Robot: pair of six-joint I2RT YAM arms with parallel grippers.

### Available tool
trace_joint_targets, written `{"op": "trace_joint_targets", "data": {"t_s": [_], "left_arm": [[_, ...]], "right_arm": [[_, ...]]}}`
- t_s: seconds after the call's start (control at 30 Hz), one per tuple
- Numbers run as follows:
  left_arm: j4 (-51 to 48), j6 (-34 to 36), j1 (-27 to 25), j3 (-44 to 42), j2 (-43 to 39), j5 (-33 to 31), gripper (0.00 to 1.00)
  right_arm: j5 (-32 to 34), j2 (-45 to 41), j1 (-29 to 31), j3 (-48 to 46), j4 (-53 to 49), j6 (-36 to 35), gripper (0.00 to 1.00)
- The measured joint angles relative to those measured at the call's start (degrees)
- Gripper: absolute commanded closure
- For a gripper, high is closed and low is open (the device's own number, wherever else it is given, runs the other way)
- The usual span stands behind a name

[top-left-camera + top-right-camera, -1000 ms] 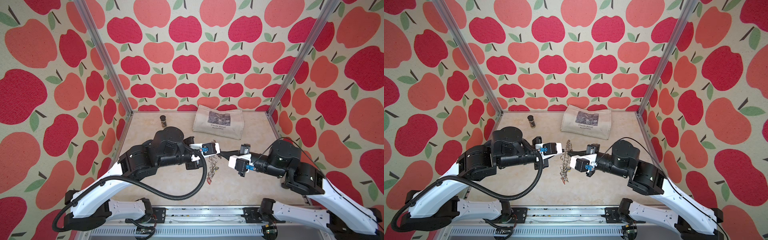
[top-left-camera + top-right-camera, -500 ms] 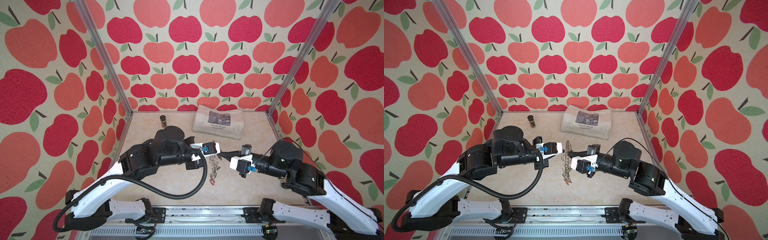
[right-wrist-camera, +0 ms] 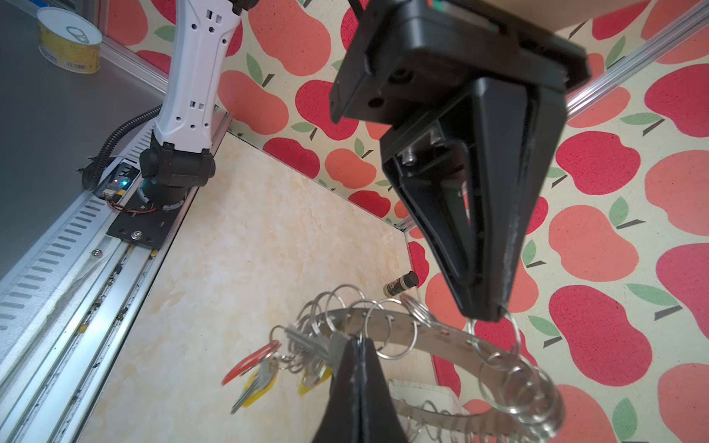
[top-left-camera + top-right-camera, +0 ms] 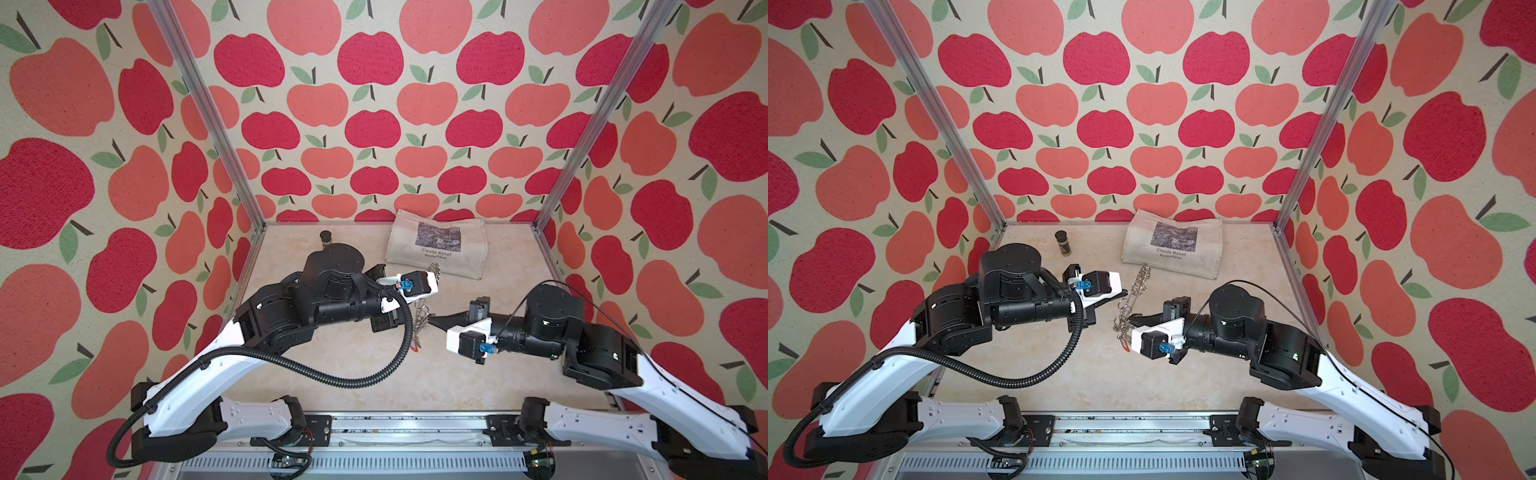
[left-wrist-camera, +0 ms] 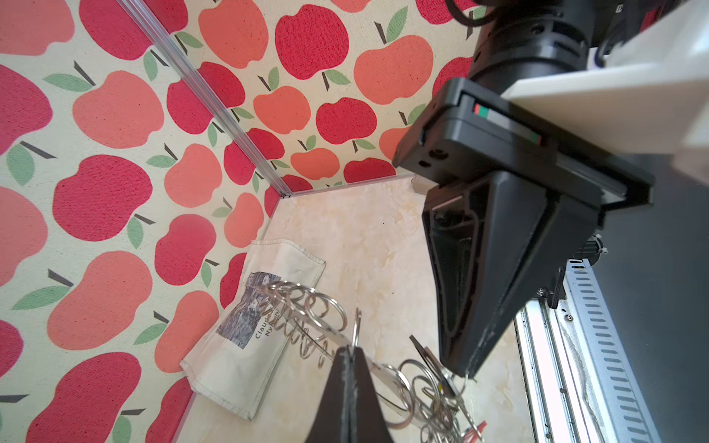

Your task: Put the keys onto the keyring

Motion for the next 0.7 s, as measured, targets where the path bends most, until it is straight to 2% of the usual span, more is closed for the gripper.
{"op": "trace_joint_targets", "data": {"t_s": [0.3,0.57,0.7], "left_arm": [[0.5,-0.5,0.0,0.2,-0.3,0.1,1.00],[6.6,0.9,-0.4,-7.6,-4.2,-0.1,1.00],[9.9,2.3,-0.9,-10.2,-5.0,-0.1,1.00]], "right_arm": [[2.6,-2.1,0.9,0.0,1.5,0.6,1.00],[2.5,-5.0,-0.4,0.0,4.6,5.0,1.00],[1.9,-5.0,-3.3,-0.7,7.0,7.5,1.00]]}}
